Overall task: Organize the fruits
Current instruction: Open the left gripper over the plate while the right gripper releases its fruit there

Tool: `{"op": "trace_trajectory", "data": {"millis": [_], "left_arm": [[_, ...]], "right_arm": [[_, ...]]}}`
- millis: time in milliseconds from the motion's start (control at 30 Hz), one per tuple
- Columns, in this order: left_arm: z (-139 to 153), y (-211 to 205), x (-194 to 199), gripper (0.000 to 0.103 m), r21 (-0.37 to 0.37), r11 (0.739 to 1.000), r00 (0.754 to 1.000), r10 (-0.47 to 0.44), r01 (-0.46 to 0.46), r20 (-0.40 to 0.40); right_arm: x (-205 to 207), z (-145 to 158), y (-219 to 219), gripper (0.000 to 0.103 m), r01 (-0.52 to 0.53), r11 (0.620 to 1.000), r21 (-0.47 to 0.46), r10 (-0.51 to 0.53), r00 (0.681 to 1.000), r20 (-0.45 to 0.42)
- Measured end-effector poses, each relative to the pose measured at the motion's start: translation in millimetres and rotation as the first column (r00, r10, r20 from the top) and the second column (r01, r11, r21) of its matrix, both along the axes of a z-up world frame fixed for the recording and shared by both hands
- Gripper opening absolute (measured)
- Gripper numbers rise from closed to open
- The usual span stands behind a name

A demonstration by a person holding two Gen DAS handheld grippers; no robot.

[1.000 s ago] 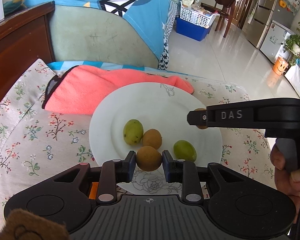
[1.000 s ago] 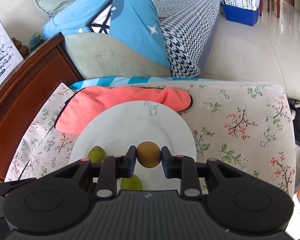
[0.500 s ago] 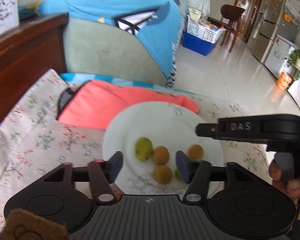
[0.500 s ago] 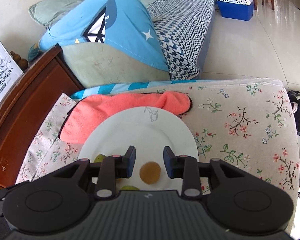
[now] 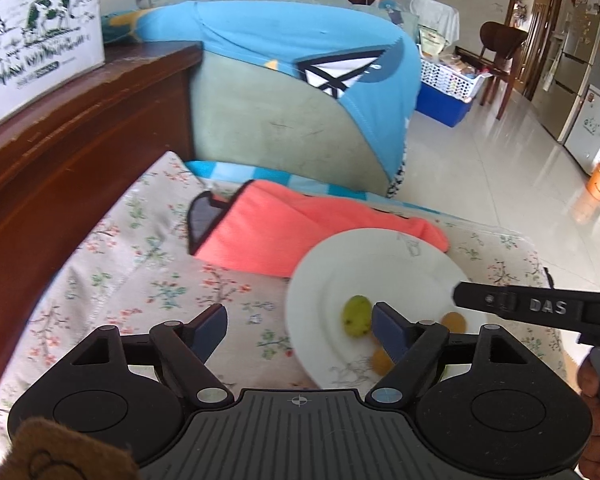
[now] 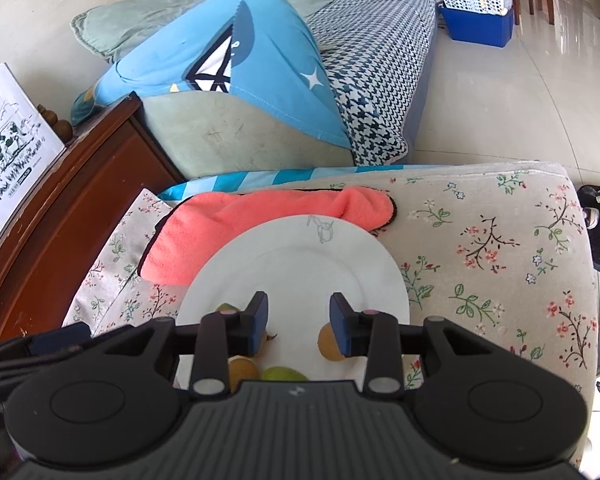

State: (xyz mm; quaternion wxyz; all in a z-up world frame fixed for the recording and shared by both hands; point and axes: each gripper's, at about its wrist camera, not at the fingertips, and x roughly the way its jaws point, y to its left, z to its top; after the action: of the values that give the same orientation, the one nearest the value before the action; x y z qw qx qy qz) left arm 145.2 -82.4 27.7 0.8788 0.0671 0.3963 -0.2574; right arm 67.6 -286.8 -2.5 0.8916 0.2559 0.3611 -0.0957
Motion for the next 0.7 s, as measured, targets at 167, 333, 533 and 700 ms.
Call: {"op": "trace_trajectory", "data": {"millis": [167,333,533,700], "left_arm": [[-0.4,15.1,2.7,0.081,0.018,1.000,1.000,0.016,-0.016,-0.005],[-1.9,28.9,2.9,0.081,0.027,0.999,1.000,0.025,-0.025,-0.014],[-4.4,44.5,8.3,0.081,0.014,0.999,0.998,0.046,-0.045,-0.045],[-9.1,58.0,10.5,0.081,0.031,0.998,0.996,0.061,-0.060,-0.058]], "right_arm": [[-7.6,3.6,10.8,0.036,-0.029,0.999,-0.016,0.029,1.000,0.000],[-15.6,6.9,21.5,0.036,-0.052,0.998,-0.017,0.052,0.999,0.004],[-26.8,10.5,37.2,0.036,-0.098,0.995,-0.024,0.099,0.995,0.012],[-34.4,10.9,52.9,0.036,-0.150,0.988,-0.040,0.150,0.989,0.006]]}}
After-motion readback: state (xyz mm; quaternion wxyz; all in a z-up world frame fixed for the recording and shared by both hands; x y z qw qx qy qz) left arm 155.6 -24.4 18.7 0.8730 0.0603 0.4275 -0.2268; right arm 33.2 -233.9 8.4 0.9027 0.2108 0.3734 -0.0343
